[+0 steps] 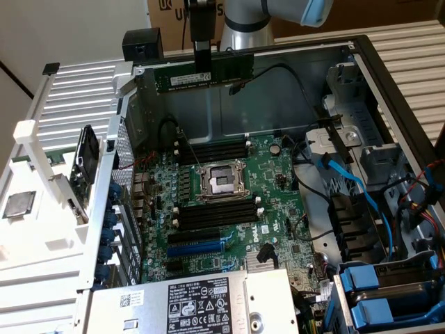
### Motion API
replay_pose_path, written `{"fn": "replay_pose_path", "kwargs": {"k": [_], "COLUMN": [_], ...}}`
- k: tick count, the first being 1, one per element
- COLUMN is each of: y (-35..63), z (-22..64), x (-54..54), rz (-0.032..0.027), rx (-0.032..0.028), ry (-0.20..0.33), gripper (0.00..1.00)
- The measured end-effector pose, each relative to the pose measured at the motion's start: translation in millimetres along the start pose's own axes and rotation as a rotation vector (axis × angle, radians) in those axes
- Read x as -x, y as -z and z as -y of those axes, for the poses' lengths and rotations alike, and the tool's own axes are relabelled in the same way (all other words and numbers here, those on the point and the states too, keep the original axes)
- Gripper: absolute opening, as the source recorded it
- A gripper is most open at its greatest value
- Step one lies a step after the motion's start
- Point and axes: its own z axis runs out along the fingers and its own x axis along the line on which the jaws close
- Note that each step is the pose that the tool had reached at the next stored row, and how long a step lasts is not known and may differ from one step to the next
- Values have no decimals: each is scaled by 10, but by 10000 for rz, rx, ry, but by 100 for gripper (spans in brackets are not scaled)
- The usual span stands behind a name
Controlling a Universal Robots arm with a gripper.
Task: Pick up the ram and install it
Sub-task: 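Insert the ram into the slot, then press down the ram until it locks into place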
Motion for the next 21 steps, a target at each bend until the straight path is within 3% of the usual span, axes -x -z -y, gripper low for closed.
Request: {"fn": "replay_pose_path", "kwargs": {"k": [6,21], "y": [-78,-81], "z": [42,43], "x": [-79,-80], "rz": [173,179], "rx": [-8,-8], "ry": [2,2], "gripper": [12,12]}}
